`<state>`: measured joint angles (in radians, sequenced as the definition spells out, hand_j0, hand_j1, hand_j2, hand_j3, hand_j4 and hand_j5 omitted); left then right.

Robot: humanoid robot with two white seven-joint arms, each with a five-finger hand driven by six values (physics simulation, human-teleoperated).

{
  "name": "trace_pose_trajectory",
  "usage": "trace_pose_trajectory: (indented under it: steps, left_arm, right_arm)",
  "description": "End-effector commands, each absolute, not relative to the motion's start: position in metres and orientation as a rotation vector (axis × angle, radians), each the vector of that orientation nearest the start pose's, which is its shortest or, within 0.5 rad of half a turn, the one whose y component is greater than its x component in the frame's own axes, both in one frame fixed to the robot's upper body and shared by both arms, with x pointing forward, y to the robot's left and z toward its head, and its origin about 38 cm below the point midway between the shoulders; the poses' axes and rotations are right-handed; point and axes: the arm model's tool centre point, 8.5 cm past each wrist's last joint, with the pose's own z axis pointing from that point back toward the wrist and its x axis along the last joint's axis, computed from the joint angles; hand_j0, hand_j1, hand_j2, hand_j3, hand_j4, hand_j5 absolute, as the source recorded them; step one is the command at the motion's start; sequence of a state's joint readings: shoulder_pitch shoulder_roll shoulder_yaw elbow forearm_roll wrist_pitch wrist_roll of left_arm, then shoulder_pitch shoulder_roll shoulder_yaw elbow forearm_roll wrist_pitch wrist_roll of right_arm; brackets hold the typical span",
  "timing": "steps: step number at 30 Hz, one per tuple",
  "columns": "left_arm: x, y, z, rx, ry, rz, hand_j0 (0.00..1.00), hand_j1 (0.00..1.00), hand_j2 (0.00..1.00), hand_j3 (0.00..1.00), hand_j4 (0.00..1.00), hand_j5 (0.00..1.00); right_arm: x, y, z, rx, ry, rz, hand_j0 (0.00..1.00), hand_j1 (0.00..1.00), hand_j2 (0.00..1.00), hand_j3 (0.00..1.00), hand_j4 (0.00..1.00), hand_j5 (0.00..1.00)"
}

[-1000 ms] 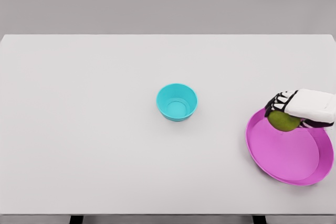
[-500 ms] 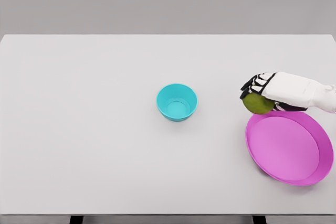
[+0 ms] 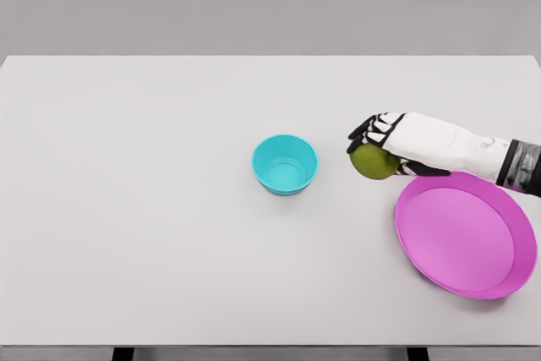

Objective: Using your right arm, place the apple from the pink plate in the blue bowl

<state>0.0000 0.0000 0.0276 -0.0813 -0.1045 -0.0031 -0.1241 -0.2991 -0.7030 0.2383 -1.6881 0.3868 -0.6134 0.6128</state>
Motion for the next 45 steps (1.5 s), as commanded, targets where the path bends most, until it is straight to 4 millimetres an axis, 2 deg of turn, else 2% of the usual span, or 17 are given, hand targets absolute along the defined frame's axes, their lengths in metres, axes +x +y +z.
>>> trace_pose_trajectory:
  steps: [1, 9, 14, 19, 24, 36, 39, 41, 45]
  left_arm:
    - [0.028, 0.262, -0.263, -0.032, -0.076, -0.085, 1.00, 1.00, 1.00, 1.00, 1.00, 1.00]
    - [0.028, 0.262, -0.263, -0.032, -0.076, -0.085, 1.00, 1.00, 1.00, 1.00, 1.00, 1.00]
    - [0.028, 0.262, -0.263, -0.032, -0.076, -0.085, 1.00, 1.00, 1.00, 1.00, 1.00, 1.00]
    - [0.028, 0.262, -0.263, -0.032, -0.076, -0.085, 1.00, 1.00, 1.00, 1.00, 1.00, 1.00]
    - [0.028, 0.262, -0.263, -0.032, -0.076, -0.085, 1.00, 1.00, 1.00, 1.00, 1.00, 1.00]
    - [0.028, 0.262, -0.263, -0.032, -0.076, -0.085, 1.00, 1.00, 1.00, 1.00, 1.00, 1.00]
    - [0.028, 0.262, -0.263, -0.032, -0.076, -0.085, 1.00, 1.00, 1.00, 1.00, 1.00, 1.00]
    - [0.028, 0.262, -0.263, -0.032, -0.076, -0.085, 1.00, 1.00, 1.00, 1.00, 1.00, 1.00]
    - [0.028, 0.262, -0.263, -0.032, -0.076, -0.085, 1.00, 1.00, 1.00, 1.00, 1.00, 1.00]
  right_arm:
    - [0.379, -0.277, 0.207, -0.329, -1.643, 1.953, 0.43, 0.43, 0.43, 0.43, 0.43, 0.43]
    - [0.386, -0.263, 0.206, -0.365, -1.622, 2.016, 0.43, 0.43, 0.43, 0.43, 0.43, 0.43]
    - [0.393, -0.238, 0.209, -0.381, -1.628, 2.094, 0.43, 0.43, 0.43, 0.43, 0.43, 0.43]
    - [0.398, -0.231, 0.203, -0.381, -1.595, 2.136, 0.43, 0.43, 0.43, 0.43, 0.43, 0.43]
    - [0.417, -0.216, 0.200, -0.359, -1.582, 2.149, 0.43, 0.43, 0.43, 0.43, 0.43, 0.43]
    - [0.423, -0.174, 0.202, -0.321, -1.613, 2.232, 0.44, 0.44, 0.44, 0.44, 0.44, 0.44]
    - [0.426, -0.169, 0.199, -0.320, -1.591, 2.258, 0.44, 0.44, 0.44, 0.44, 0.44, 0.44]
    - [0.428, -0.158, 0.196, -0.295, -1.599, 2.265, 0.44, 0.44, 0.44, 0.44, 0.44, 0.44]
    - [0.428, -0.156, 0.192, -0.282, -1.587, 2.269, 0.44, 0.44, 0.44, 0.44, 0.44, 0.44]
